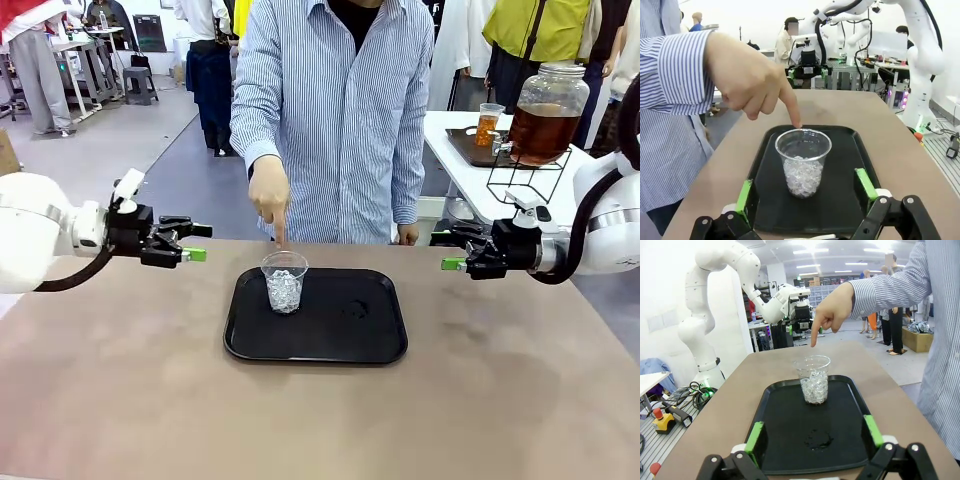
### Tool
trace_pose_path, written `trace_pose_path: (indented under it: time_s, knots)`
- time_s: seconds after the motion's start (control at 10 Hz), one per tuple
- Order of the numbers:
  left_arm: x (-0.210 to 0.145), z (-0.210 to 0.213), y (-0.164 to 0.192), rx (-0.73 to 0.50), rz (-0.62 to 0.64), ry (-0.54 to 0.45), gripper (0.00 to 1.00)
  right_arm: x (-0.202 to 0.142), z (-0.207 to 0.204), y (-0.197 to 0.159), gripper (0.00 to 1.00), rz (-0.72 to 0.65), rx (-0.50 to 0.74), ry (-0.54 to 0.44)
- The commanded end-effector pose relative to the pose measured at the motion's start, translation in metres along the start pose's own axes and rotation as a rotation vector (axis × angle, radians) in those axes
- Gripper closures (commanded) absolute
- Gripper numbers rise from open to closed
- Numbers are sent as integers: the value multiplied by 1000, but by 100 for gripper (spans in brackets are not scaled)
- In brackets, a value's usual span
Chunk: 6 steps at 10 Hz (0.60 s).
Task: Pour the drink into the iced cup.
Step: Pick up the iced cup indicated by the human and present it to them.
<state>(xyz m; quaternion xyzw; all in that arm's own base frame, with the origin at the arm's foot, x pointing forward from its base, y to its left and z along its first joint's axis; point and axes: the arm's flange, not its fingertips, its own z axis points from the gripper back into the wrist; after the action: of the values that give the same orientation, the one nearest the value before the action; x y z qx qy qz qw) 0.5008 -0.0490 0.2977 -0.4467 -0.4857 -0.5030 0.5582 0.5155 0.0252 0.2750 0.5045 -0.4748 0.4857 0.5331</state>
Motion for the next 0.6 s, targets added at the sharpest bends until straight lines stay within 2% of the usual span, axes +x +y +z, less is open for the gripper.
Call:
trace_pose_path:
  time_s: [0.0, 0.5]
  knots:
    - [4, 4, 1, 9, 4, -4, 0, 3, -2, -1, 0, 0, 2, 4]
    - [0, 3, 1, 7, 0, 0, 0, 3, -2, -1, 0, 0, 2, 4]
